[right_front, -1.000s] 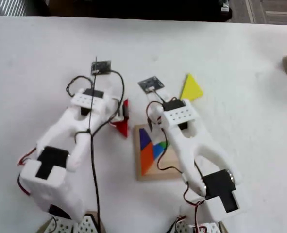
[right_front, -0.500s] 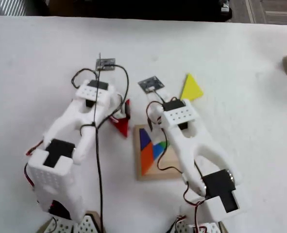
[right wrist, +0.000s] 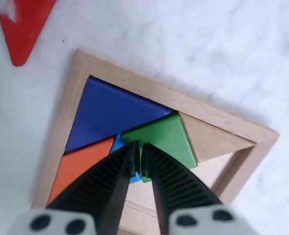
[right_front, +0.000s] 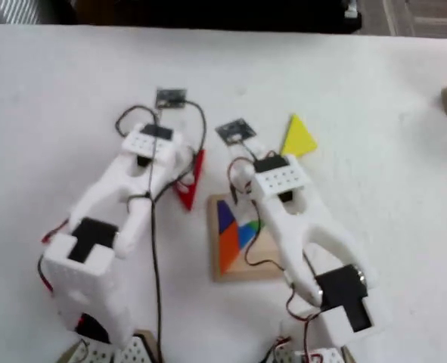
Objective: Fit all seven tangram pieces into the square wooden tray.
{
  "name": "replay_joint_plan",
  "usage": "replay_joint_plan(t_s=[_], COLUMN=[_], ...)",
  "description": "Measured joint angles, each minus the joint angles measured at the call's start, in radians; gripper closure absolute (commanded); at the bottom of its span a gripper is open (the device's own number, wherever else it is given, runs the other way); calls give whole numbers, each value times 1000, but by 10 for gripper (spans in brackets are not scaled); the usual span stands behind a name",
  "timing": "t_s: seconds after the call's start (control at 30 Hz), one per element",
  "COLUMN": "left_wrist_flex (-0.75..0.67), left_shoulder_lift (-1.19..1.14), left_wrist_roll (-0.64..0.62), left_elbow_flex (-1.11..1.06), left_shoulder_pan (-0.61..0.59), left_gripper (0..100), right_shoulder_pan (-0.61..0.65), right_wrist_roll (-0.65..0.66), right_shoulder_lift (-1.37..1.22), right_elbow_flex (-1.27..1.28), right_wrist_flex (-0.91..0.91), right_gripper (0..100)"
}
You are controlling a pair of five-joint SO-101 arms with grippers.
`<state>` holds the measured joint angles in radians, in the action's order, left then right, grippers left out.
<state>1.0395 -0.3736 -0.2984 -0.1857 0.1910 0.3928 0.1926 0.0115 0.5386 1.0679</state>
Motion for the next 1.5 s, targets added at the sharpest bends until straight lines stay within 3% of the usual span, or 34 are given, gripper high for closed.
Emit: replay_joint_plan(t_s=[0.3,0.5,0.8,1.03,1.13,1.33,1.5], left_wrist_flex=[9,28,147,192,158,-66,-81], left_shoulder_lift=[-9,-9,-9,20,132,319,301], left_wrist_roll=[6,115,161,250,259,261,245], left_elbow_flex=[11,61,144,127,32,-236,-224], left_shoulder_pan=[-54,-80,-78,-74,-71,-71,-71], left_gripper=[973,968,770,748,749,749,694], right_shoulder_pan=[2,2,2,2,0,2,0], right_wrist_roll=[0,0,0,43,51,54,54], right_shoulder_lift=[0,0,0,0,0,0,0], right_elbow_flex=[2,2,2,2,2,2,2], right_wrist_flex=[0,0,0,0,0,0,0], right_gripper=[981,981,981,981,981,981,981])
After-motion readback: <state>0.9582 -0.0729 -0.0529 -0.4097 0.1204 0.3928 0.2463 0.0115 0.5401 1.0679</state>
